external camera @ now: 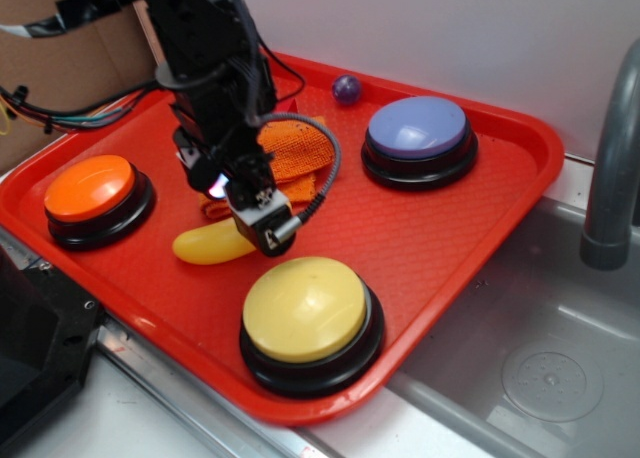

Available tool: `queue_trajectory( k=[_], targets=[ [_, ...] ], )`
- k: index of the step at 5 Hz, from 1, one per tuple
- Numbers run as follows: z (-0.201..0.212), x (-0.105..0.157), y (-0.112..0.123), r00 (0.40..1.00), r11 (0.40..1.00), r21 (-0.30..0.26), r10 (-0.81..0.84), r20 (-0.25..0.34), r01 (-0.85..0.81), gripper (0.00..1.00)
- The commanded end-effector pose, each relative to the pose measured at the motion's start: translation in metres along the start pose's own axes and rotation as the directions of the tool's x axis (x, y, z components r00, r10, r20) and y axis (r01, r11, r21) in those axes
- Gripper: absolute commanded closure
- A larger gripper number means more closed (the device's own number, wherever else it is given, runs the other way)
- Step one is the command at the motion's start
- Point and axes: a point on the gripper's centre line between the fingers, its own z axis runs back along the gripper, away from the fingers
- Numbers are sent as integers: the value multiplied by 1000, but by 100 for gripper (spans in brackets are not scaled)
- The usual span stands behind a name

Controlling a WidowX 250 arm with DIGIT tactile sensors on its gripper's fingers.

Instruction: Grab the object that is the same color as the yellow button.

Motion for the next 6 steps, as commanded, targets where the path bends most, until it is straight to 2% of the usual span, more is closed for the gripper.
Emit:
queue_trajectory(
  k=[1, 2, 3, 4, 5, 6],
  targets=[
    [-16, 6, 8, 996, 996, -6, 85, -15, -85, 0],
    [-18, 5, 11, 994, 994, -18, 111, -11, -112, 78],
    [-16, 5, 16, 992, 992, -36, 123, -15, -123, 100],
    [-4, 7, 20, 991, 991, -24, 131, -38, -132, 100],
    [32, 12, 34, 986, 987, 6, 158, -48, -158, 100],
    [76, 24, 56, 982, 981, -36, 188, -33, -189, 100]
  ],
)
